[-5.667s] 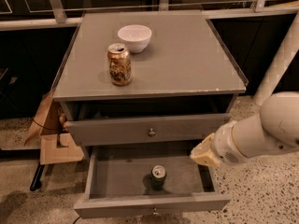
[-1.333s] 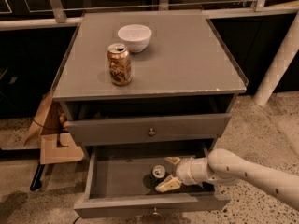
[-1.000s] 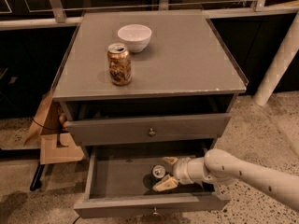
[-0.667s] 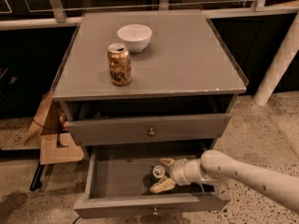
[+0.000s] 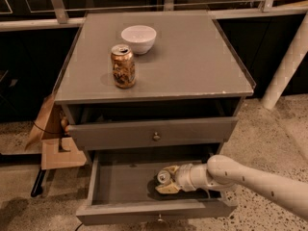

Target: Pick green can from middle drawer and place on counter

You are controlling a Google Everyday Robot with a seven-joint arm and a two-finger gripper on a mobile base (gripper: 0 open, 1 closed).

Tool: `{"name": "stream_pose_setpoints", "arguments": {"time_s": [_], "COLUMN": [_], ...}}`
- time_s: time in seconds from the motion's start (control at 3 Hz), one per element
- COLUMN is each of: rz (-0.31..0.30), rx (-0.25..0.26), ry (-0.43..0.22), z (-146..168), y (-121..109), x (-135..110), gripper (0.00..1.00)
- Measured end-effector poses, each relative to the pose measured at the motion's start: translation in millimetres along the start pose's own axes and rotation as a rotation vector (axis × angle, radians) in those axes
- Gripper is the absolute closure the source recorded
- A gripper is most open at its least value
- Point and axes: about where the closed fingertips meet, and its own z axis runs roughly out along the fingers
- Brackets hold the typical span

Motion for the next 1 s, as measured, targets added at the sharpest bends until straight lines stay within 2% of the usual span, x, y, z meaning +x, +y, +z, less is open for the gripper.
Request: {"name": "stream_pose_setpoints", "arguments": {"time_s": [0.33, 0.67, 1.0], "rz": [0.000, 0.002, 0.013], "rx": [0.000, 0.003, 0.001], "ry": [0.000, 0.003, -0.003], "z": [-0.1, -4.6, -29.2], "y": [0.0, 1.0, 9.2], "x": [-0.1, -4.6, -29.4], "gripper": [0.86, 1.00, 1.00]}}
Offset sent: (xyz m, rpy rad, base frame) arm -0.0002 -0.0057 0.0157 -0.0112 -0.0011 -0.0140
